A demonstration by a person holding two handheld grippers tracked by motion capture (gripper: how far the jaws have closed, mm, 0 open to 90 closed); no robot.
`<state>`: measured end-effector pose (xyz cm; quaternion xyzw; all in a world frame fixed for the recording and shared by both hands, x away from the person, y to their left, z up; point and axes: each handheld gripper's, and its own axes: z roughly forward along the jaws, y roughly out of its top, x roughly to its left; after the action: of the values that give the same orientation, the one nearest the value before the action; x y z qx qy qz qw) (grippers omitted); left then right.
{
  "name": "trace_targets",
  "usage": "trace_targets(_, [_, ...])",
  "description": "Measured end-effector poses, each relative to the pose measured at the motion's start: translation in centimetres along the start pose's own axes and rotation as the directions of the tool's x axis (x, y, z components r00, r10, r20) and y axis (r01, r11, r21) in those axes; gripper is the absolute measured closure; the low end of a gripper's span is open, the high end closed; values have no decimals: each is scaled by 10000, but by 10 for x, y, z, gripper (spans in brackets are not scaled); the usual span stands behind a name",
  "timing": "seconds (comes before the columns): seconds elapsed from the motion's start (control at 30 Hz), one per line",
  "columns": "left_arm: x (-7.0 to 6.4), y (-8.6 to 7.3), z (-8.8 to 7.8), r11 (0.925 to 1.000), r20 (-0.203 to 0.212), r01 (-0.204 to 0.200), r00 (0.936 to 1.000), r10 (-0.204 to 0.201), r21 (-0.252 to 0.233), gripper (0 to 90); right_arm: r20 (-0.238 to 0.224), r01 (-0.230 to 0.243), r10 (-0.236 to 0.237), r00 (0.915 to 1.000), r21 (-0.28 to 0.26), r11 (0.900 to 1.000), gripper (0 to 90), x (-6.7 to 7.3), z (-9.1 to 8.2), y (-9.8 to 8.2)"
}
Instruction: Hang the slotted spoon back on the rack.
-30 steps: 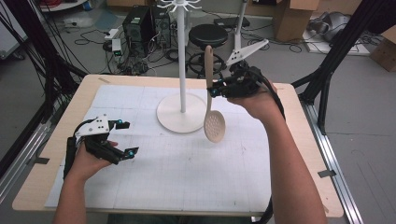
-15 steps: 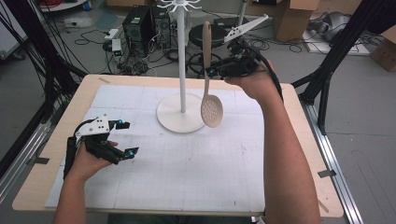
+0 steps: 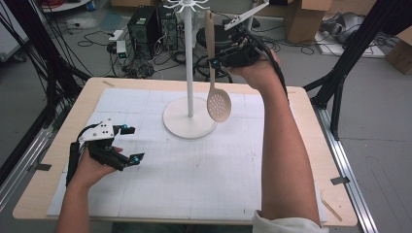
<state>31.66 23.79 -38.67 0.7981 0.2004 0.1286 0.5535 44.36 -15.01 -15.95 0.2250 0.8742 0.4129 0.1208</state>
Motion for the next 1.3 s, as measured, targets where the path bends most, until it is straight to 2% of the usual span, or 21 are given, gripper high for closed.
trace_targets(0.2, [0,0,-1,10000,-13,31,10000,-31,-22,16,181,39,-44,9998,258,9997,756,0,11,11])
trace_targets(0.43, [0,0,-1,10000,-15,39,10000,-39,-48,17,335,-76,62,9994,407,9991,756,-1,14,21])
trace_targets(0.63, [1,0,-4,9999,-11,41,10000,-41,-153,17,479,-280,259,9985,431,9987,755,-4,18,21])
trace_targets(0.77, [1,0,-4,9999,-15,18,10000,-18,-158,17,419,-324,307,9987,414,9986,756,-4,19,21])
trace_targets(0.97, [1,0,-3,9999,-29,37,10000,-37,-152,16,476,-397,383,9981,285,9988,755,-6,13,18])
trace_targets(1.3, [1,-1,-3,9999,-78,57,10000,-58,-108,17,566,-282,256,9981,457,9986,756,-6,15,19])
